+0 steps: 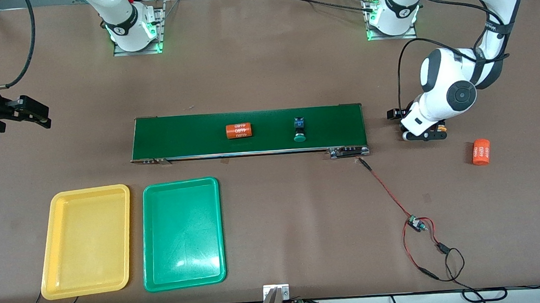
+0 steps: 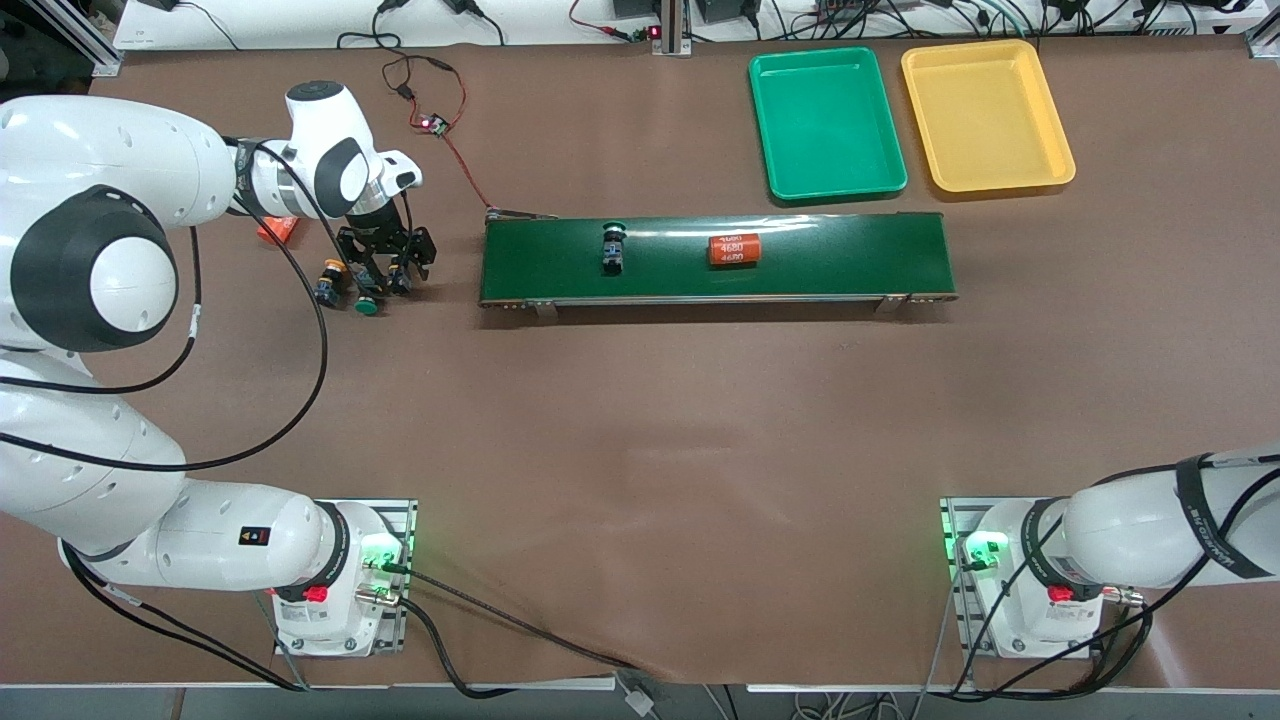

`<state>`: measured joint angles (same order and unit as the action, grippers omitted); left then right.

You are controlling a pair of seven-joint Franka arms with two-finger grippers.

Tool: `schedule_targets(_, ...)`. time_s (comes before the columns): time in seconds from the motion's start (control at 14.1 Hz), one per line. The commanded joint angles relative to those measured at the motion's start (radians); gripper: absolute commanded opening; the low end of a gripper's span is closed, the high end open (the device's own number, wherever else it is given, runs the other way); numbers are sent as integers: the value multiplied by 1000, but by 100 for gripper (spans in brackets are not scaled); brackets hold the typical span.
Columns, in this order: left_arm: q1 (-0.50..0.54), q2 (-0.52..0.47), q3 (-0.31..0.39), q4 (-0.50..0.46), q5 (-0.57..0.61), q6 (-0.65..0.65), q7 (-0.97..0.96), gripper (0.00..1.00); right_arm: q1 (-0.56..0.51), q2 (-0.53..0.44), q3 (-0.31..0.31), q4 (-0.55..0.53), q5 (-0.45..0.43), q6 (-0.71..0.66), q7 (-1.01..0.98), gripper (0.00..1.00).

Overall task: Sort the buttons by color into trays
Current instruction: 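Place the yellow button on the conveyor belt with the left gripper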

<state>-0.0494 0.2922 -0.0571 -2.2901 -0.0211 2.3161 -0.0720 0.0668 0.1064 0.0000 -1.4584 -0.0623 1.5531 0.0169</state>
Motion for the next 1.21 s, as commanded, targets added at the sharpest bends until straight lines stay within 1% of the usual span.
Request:
schedule_targets(0.0,-17,34,19,0,-20,60,-2,90,-4,-10,5,-7,-4,5,-9,100)
schedule_targets(0.07,-17,38,20,0,-19,62,0,86,-2,-10,5,-7,-4,5,-3,100)
schedule_targets(0.21,-17,51,22,3,-19,63,0,75,-5,-5,6,-8,-2,1,3,100)
schedule_targets(0.28,-17,56,22,3,-20,63,0,63,-2,5,6,-7,-2,-1,1,100)
schedule_targets(0.43,-17,54,22,4,-20,60,-2,35,4,6,11,-2,-4,5,-2,100)
schedule_targets(0.5,-17,48,20,4,-19,55,-2,17,5,7,11,-2,-4,7,-2,100)
schedule_targets(0.57,-17,41,20,8,-19,51,-2,11,4,7,12,-2,-4,7,-2,100)
schedule_targets(0.71,-17,1,22,21,-17,30,0,9,-1,7,12,-2,-2,19,3,100)
schedule_targets(0.78,-17,-17,20,50,-17,-24,0,9,-1,9,12,-2,-2,24,1,100)
schedule_targets(0.99,-29,-53,11,197,-16,-271,-6,9,-4,12,12,-2,-4,25,-2,100)
schedule_targets(1.06,-41,-54,2,224,-22,-314,-20,10,-5,15,12,-2,-2,25,-2,100)
schedule_targets(1.13,-68,-54,-25,230,-23,-323,-52,10,-5,15,12,-2,-2,28,-12,100)
